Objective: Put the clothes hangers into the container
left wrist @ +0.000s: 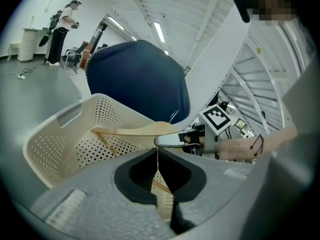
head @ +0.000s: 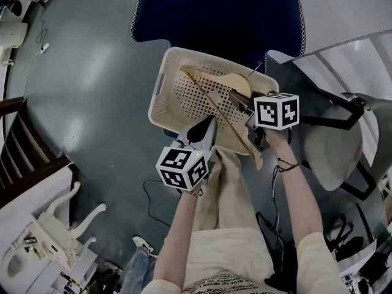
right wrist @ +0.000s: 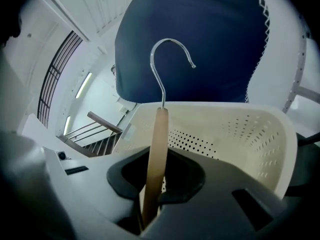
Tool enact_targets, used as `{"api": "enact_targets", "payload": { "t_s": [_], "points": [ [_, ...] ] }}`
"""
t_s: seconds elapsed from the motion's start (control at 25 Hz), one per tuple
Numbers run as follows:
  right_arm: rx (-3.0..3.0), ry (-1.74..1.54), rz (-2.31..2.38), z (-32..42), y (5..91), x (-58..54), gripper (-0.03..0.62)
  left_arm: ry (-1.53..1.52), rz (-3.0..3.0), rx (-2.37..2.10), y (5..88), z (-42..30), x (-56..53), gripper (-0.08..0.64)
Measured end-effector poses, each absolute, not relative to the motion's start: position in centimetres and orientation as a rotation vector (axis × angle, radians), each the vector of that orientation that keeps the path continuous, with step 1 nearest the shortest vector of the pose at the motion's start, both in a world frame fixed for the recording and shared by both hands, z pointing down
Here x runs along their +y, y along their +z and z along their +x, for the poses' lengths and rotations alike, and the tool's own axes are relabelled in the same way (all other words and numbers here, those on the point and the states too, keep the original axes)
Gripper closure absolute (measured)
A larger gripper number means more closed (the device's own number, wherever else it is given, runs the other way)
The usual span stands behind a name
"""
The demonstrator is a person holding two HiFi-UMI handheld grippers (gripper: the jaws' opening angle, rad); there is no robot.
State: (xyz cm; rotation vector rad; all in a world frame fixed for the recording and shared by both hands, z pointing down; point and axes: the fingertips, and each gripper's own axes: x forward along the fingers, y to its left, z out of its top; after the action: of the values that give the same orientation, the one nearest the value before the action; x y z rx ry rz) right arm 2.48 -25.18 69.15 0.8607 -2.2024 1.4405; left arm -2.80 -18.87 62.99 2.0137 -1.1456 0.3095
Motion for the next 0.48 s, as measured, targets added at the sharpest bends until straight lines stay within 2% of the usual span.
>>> {"api": "enact_targets", "payload": {
  "t_s": [0.24, 0.4, 0.48],
  "points": [
    [-2.107, 1.402, 0.955, 3.3, 70.4, -25.7, 0.551, 0.308, 2.007, -1.154, 63.1, -2.5, -19.0, 0.537],
    [-2.078, 1.421, 0.968, 3.1, 71.1, -25.7, 0.488, 0.311, 1.998, -1.16, 63.4, -2.6, -19.0, 0.537],
    [-2.061, 1.412, 0.989, 3.3, 71.3, -25.7, 0.488, 0.312, 1.996, -1.164, 63.5, -2.8, -19.1, 0.537]
  ]
}}
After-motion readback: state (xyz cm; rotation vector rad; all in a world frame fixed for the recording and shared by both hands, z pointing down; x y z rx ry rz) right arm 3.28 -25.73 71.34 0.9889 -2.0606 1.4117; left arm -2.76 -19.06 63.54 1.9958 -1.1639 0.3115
